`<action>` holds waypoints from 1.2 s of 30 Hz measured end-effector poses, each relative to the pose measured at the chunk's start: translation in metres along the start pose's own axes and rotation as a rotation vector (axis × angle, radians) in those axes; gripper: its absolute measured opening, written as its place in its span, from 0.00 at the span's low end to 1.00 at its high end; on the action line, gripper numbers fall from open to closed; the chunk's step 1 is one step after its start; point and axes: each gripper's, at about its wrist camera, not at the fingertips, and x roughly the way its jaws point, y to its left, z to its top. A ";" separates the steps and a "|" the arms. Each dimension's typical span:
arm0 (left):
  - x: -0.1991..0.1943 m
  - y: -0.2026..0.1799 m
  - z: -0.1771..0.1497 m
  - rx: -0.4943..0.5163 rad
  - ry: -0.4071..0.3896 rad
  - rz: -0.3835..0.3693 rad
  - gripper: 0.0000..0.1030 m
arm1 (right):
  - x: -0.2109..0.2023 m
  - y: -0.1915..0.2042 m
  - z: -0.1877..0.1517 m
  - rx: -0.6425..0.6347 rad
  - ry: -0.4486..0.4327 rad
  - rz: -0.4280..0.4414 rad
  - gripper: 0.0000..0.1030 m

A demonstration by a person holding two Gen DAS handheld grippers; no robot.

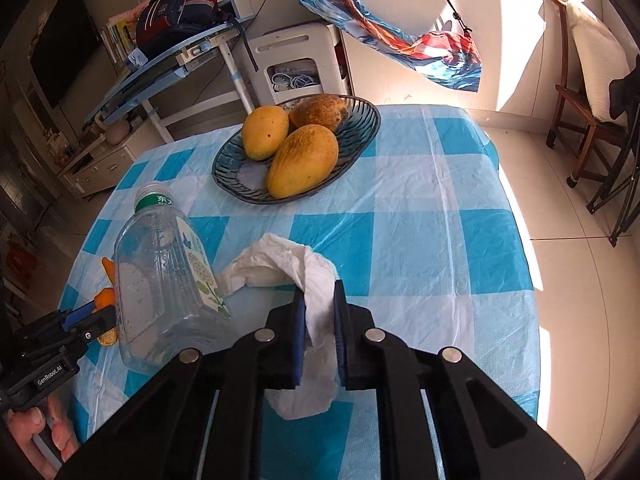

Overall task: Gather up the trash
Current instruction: 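Grasp the orange peel with the left tool while the right grasps a white tissue, then carry the tissue and peel to the yellow basin and open both tools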

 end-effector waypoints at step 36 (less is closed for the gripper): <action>-0.195 0.027 -0.169 0.041 -0.064 -0.020 0.18 | -0.106 0.211 -0.279 -0.607 0.358 0.351 0.31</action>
